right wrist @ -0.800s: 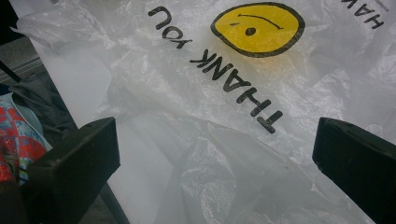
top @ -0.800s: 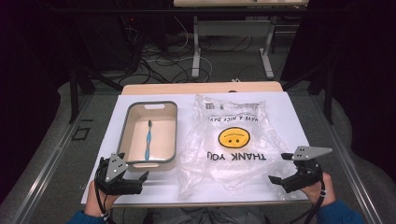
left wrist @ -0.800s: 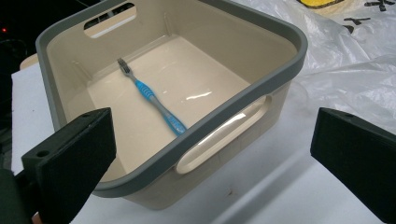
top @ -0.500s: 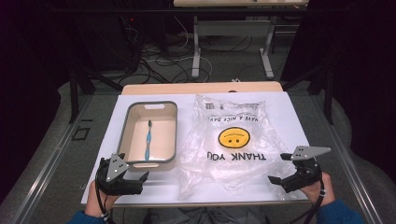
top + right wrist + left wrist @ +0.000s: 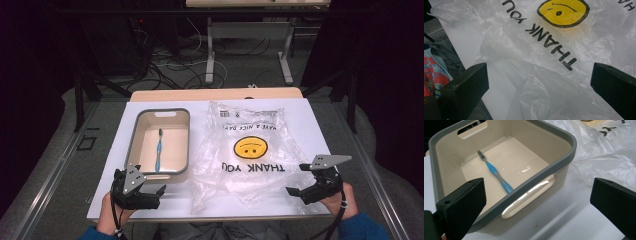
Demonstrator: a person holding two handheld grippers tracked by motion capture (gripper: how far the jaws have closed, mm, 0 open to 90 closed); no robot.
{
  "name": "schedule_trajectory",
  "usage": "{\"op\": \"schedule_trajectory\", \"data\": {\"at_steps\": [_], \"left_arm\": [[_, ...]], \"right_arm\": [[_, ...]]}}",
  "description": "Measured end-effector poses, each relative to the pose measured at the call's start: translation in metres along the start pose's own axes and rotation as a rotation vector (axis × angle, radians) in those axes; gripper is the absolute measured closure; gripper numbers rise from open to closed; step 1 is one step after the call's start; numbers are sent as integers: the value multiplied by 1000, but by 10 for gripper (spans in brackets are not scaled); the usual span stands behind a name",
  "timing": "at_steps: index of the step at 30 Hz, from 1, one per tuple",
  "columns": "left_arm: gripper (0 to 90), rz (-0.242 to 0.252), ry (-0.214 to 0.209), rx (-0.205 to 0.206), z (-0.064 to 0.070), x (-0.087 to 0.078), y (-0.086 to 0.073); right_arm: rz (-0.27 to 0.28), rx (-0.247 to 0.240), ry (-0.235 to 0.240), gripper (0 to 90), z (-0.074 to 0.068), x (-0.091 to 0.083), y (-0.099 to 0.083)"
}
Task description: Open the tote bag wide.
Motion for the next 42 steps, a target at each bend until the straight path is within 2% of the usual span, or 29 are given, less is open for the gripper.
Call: {"op": "schedule_trajectory", "data": {"at_steps": [9, 12, 17, 23, 25, 27, 29, 32, 34, 35, 39, 41, 42], "left_arm": [[4, -7, -12, 21, 11, 4, 5], [4, -4, -19, 19, 16, 7, 7], [4, -11, -36, 44, 25, 11, 11], [4, -9, -63, 69, 38, 17, 16], [4, -5, -62, 84, 43, 19, 18], [5, -9, -69, 103, 46, 20, 19], [6, 0, -77, 94, 51, 21, 20], [8, -23, -91, 127, 56, 23, 20], [9, -22, -105, 137, 60, 25, 20], [10, -16, -99, 147, 62, 26, 21], [12, -25, -120, 148, 69, 30, 20], [12, -41, -128, 167, 71, 32, 19], [12, -40, -137, 160, 73, 34, 18]], "right_arm": [[-36, -7, -2, 14, 2, 5, 3], [-45, 3, -7, 14, 3, 8, 4], [-69, 13, -5, 14, 9, 12, 5], [-69, 52, -24, 15, 16, 13, 8], [-75, 48, -31, 15, 20, 13, 9], [-72, 77, -31, 14, 22, 13, 9], [-72, 77, -41, 15, 27, 14, 9], [-76, 93, -46, 15, 32, 15, 9], [-78, 110, -51, 16, 36, 15, 9], [-80, 114, -56, 15, 39, 15, 9], [-80, 138, -60, 17, 47, 16, 9], [-82, 144, -64, 17, 50, 17, 9], [-86, 153, -63, 17, 51, 18, 9]]}}
Point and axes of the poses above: each handheld gripper's, and its own axes: x roughly forward along the jaws, y roughly out of its top, z roughly to its right, the point moved 6 cm from there along x, roughly forward along the jaws, and after that the axes turned 4 degrees about y, right-handed, at the moved point
